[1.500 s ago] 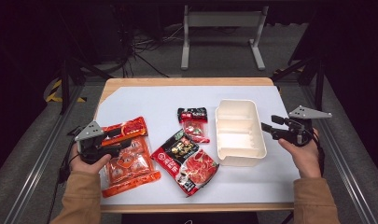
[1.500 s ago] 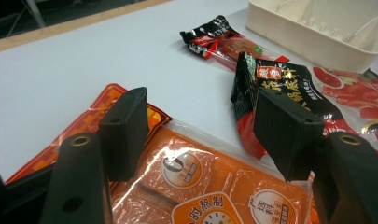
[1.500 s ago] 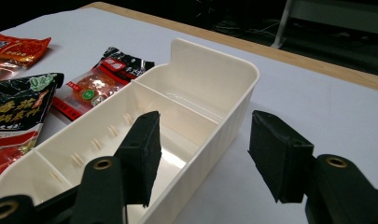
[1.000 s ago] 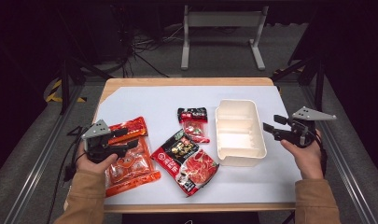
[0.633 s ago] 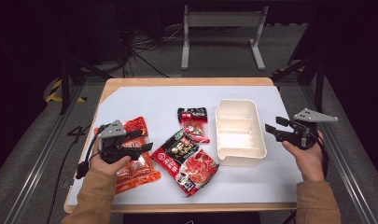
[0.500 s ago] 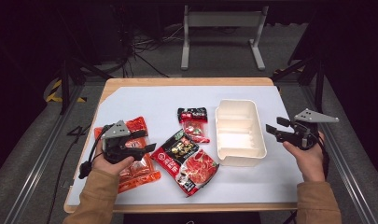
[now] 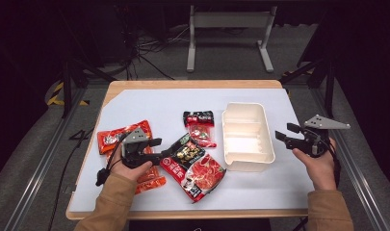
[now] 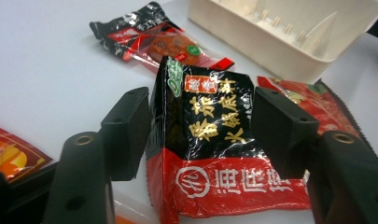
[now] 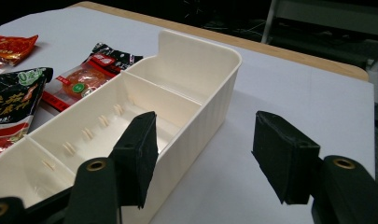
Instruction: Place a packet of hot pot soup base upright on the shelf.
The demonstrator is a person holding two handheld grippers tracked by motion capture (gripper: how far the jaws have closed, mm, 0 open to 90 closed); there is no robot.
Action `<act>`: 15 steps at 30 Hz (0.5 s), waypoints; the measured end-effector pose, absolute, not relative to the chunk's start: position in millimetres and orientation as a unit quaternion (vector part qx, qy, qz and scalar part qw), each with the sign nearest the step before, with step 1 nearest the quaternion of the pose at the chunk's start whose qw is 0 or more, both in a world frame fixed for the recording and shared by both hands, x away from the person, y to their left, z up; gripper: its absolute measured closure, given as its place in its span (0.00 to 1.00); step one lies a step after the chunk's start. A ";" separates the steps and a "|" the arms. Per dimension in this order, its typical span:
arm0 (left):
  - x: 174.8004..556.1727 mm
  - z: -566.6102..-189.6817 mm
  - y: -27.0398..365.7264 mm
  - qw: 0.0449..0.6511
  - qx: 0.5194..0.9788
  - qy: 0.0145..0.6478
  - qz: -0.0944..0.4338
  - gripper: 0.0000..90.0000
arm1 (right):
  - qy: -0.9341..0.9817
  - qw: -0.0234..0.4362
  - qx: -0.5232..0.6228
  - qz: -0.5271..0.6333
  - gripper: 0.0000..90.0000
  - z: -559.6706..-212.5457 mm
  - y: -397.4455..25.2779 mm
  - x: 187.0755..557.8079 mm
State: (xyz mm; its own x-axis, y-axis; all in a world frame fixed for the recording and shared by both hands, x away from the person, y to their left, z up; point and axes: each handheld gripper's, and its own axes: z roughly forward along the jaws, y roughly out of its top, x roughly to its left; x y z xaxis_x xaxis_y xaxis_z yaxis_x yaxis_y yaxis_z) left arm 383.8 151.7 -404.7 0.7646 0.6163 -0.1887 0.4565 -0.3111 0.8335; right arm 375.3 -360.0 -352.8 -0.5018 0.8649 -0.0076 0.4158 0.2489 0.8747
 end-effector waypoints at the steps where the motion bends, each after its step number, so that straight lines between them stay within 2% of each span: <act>1: 385.0 -408.6 150.6 0.478 0.806 0.338 0.085 0.45 | 0.748 0.257 0.428 0.437 0.45 -353.0 -359.9 375.2; 6: 386.0 -419.7 149.4 0.473 0.803 0.350 0.096 0.49 | 0.750 0.255 0.428 0.435 0.44 -354.4 -359.2 375.0; 15: 387.8 -431.4 143.0 0.435 0.819 0.368 0.073 0.52 | 0.754 0.253 0.425 0.433 0.44 -356.6 -356.5 376.6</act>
State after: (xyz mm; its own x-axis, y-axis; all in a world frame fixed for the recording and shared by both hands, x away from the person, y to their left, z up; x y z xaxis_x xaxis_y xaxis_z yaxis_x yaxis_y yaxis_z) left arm 387.8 143.0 -431.4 0.7184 0.6661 -0.2005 0.5393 -0.3511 0.7654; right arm 376.6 -356.5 -356.6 -0.5112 0.8594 -0.0130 0.4222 0.2642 0.8671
